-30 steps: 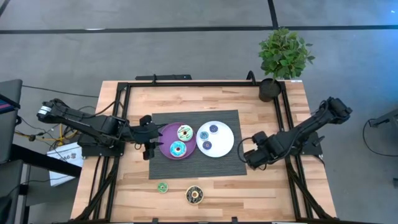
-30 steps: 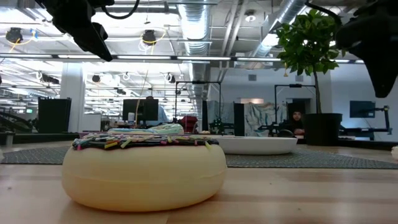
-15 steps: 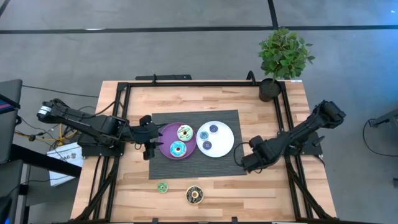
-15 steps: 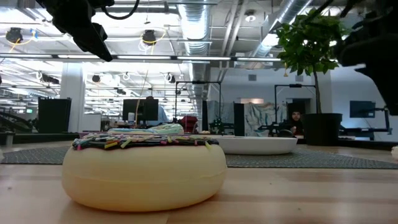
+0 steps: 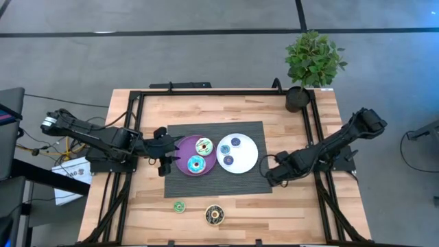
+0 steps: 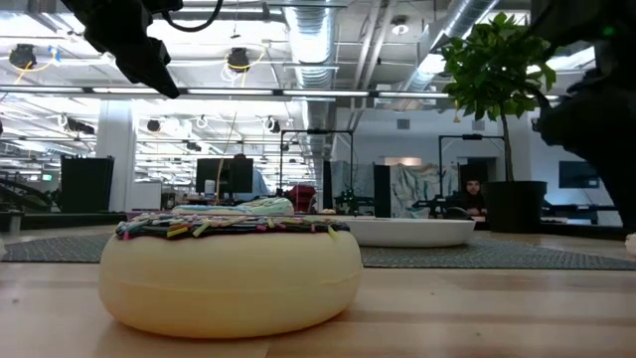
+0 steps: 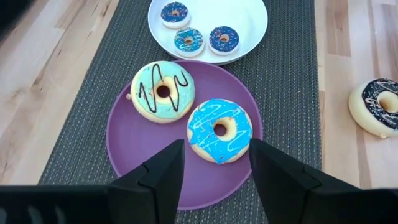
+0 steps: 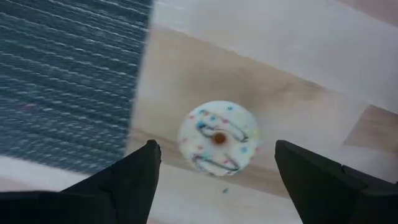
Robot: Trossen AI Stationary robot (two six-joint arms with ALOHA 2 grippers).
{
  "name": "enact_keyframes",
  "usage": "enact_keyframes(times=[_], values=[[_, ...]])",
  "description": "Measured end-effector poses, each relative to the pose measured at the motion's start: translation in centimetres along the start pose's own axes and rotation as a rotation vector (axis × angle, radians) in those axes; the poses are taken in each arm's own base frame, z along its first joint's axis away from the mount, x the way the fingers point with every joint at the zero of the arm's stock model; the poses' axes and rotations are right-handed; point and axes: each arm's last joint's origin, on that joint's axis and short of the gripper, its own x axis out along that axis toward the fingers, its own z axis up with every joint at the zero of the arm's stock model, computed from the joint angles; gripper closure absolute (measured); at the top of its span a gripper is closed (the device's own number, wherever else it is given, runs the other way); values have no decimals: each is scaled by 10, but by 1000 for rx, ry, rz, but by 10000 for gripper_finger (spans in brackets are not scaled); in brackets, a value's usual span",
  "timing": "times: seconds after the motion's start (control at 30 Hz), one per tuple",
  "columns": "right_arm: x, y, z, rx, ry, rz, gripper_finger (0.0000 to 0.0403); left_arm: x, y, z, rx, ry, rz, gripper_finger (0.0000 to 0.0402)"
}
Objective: Pick & Place donuts
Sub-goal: Put the small white donut on the white plate
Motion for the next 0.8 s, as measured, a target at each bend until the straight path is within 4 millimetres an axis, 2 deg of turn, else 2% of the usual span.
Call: enact_keyframes(times=[0.23, 0.37, 0.53, 0.8], values=[[18, -3, 3, 9, 39, 52, 97, 0, 0, 0, -11, -2, 0, 229], [26, -6, 4, 35, 46, 19, 97, 0, 0, 1, -12, -10, 5, 229], [28, -8, 4, 42, 49, 24, 104, 0, 0, 2, -15, -22, 13, 229], [29, -8, 4, 42, 53, 18, 145, 0, 0, 2, -15, -22, 13, 229]])
